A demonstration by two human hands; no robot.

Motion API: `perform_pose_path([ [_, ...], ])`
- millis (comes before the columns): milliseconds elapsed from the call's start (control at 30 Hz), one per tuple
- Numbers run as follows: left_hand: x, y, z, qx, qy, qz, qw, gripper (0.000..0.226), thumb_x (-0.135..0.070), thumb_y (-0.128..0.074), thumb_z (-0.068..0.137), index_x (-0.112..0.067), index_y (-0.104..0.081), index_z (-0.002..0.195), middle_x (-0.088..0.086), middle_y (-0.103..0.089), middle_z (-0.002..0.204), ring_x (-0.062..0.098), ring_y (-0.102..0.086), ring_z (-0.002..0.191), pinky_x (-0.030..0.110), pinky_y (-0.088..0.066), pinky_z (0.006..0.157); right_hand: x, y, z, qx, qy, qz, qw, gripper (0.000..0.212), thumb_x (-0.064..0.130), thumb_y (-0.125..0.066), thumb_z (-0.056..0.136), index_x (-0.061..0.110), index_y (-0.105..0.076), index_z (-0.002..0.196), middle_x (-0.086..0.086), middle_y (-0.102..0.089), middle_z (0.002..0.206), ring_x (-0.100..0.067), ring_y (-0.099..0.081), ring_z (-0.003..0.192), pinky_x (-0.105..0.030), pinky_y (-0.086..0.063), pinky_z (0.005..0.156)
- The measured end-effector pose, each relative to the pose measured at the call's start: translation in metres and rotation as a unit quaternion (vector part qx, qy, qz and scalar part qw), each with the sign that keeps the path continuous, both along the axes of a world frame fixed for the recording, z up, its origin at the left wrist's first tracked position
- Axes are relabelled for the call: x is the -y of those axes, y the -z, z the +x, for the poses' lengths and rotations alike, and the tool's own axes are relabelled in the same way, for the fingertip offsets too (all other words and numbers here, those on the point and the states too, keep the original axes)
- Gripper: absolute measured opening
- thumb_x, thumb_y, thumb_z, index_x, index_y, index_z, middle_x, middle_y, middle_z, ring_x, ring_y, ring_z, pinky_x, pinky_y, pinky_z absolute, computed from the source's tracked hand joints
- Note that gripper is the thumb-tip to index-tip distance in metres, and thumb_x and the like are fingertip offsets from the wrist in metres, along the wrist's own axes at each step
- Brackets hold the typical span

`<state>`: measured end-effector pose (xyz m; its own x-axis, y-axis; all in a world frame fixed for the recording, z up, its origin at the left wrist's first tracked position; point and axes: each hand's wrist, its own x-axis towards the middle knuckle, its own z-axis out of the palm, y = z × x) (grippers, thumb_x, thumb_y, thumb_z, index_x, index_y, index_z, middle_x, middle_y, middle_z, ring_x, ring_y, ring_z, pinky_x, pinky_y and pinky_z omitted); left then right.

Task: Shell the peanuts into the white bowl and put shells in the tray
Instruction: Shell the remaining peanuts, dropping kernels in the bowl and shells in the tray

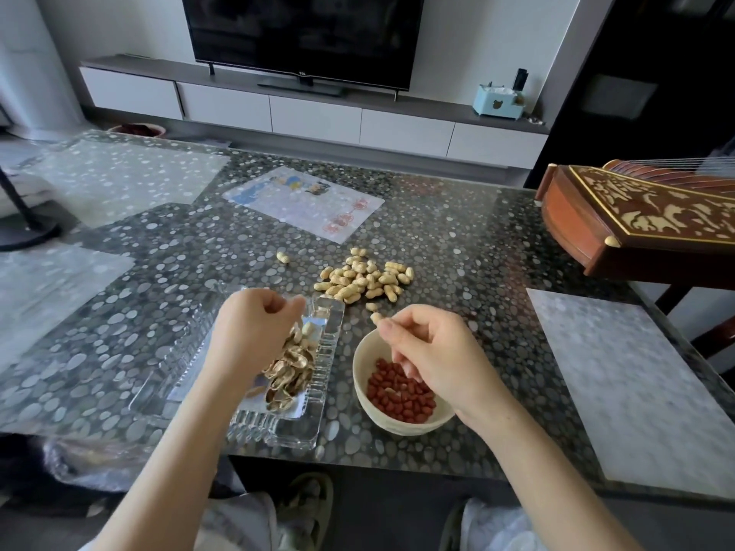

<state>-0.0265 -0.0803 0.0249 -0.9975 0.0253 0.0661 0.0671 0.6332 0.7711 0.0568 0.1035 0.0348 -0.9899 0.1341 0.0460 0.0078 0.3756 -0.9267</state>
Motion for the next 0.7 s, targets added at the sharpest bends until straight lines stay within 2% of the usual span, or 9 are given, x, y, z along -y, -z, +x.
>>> perform_pose_path([
  [67, 0.015, 0.004, -0.009, 0.020, -0.017, -0.053, 0.998, 0.044, -0.030, -0.056, 0.093, -0.002, -0.052, 0.060, 0.007, -0.040, 0.049, 0.018, -0.028, 0.042, 0.022, -0.020, 0.043, 0.017, -0.001, -0.010, -0.027, -0.031, 0.069, 0.997, 0.025, 0.034, -0.064, 0.089, 0.013, -0.068, 0.076, 0.006, -0.060, 0.059, -0.006, -0.051, 0.051, -0.022, -0.042, 0.052],
  [133, 0.027, 0.007, -0.014, 0.035, -0.025, -0.099, 0.994, 0.047, -0.032, -0.053, 0.094, -0.008, -0.041, 0.055, 0.003, -0.036, 0.046, 0.018, -0.029, 0.043, 0.024, -0.020, 0.044, 0.035, 0.001, -0.021, -0.054, -0.055, 0.159, 0.984, 0.020, 0.032, -0.066, 0.089, 0.015, -0.073, 0.082, 0.006, -0.066, 0.068, -0.009, -0.057, 0.060, -0.026, -0.045, 0.061],
  [233, 0.035, 0.010, -0.015, 0.033, -0.024, -0.137, 0.990, 0.054, -0.034, -0.056, 0.093, -0.012, -0.035, 0.049, -0.001, -0.034, 0.040, 0.016, -0.029, 0.040, 0.024, -0.019, 0.042, 0.057, 0.005, -0.038, -0.055, -0.086, 0.310, 0.945, 0.021, 0.031, -0.064, 0.090, 0.019, -0.073, 0.103, 0.003, -0.071, 0.092, -0.014, -0.063, 0.083, -0.026, -0.048, 0.072],
  [300, 0.038, 0.010, -0.015, 0.023, -0.027, -0.146, 0.989, 0.055, -0.036, -0.058, 0.091, -0.013, -0.033, 0.048, -0.002, -0.034, 0.040, 0.015, -0.031, 0.039, 0.024, -0.020, 0.042, 0.064, 0.008, -0.049, -0.043, -0.101, 0.378, 0.919, 0.026, 0.030, -0.061, 0.092, 0.019, -0.069, 0.113, 0.001, -0.070, 0.101, -0.016, -0.062, 0.092, -0.027, -0.048, 0.078],
  [400, 0.041, 0.012, -0.016, 0.000, -0.048, -0.142, 0.989, 0.053, -0.042, -0.054, 0.092, -0.012, -0.037, 0.052, 0.001, -0.042, 0.046, 0.018, -0.038, 0.044, 0.026, -0.027, 0.044, 0.054, 0.010, -0.071, -0.015, -0.045, 0.410, 0.911, 0.024, 0.021, -0.057, 0.094, 0.015, -0.067, 0.115, 0.000, -0.070, 0.105, -0.015, -0.062, 0.085, -0.030, -0.053, 0.079],
  [500, 0.041, 0.013, -0.018, -0.024, -0.069, -0.121, 0.990, 0.048, -0.043, -0.051, 0.093, -0.011, -0.041, 0.058, 0.002, -0.048, 0.052, 0.017, -0.041, 0.048, 0.027, -0.030, 0.046, 0.021, 0.015, -0.109, 0.069, 0.082, 0.452, 0.885, 0.013, 0.010, -0.055, 0.091, 0.009, -0.068, 0.093, -0.007, -0.068, 0.092, -0.026, -0.061, 0.084, -0.028, -0.046, 0.066],
  [533, 0.039, 0.013, -0.019, -0.032, -0.073, -0.112, 0.991, 0.046, -0.042, -0.051, 0.093, -0.011, -0.042, 0.060, 0.002, -0.048, 0.055, 0.017, -0.041, 0.049, 0.028, -0.030, 0.046, 0.008, 0.016, -0.119, 0.111, 0.117, 0.452, 0.878, 0.012, 0.009, -0.055, 0.091, 0.007, -0.066, 0.093, -0.011, -0.067, 0.096, -0.030, -0.062, 0.089, -0.028, -0.042, 0.066],
  [633, 0.037, 0.013, -0.020, -0.059, -0.075, -0.087, 0.992, 0.041, -0.038, -0.053, 0.093, -0.011, -0.043, 0.063, 0.001, -0.048, 0.057, 0.016, -0.041, 0.052, 0.028, -0.027, 0.046, -0.020, 0.024, -0.141, 0.208, 0.145, 0.431, 0.866, 0.019, 0.015, -0.060, 0.089, 0.004, -0.061, 0.105, -0.015, -0.064, 0.113, -0.032, -0.060, 0.104, -0.029, -0.041, 0.072],
  [700, 0.035, 0.013, -0.021, -0.074, -0.071, -0.077, 0.992, 0.038, -0.036, -0.053, 0.093, -0.010, -0.048, 0.066, 0.002, -0.051, 0.059, 0.017, -0.044, 0.054, 0.028, -0.029, 0.047, -0.030, 0.032, -0.151, 0.234, 0.119, 0.425, 0.866, 0.029, 0.026, -0.067, 0.085, 0.005, -0.061, 0.103, -0.015, -0.064, 0.114, -0.031, -0.060, 0.105, -0.029, -0.041, 0.072],
])
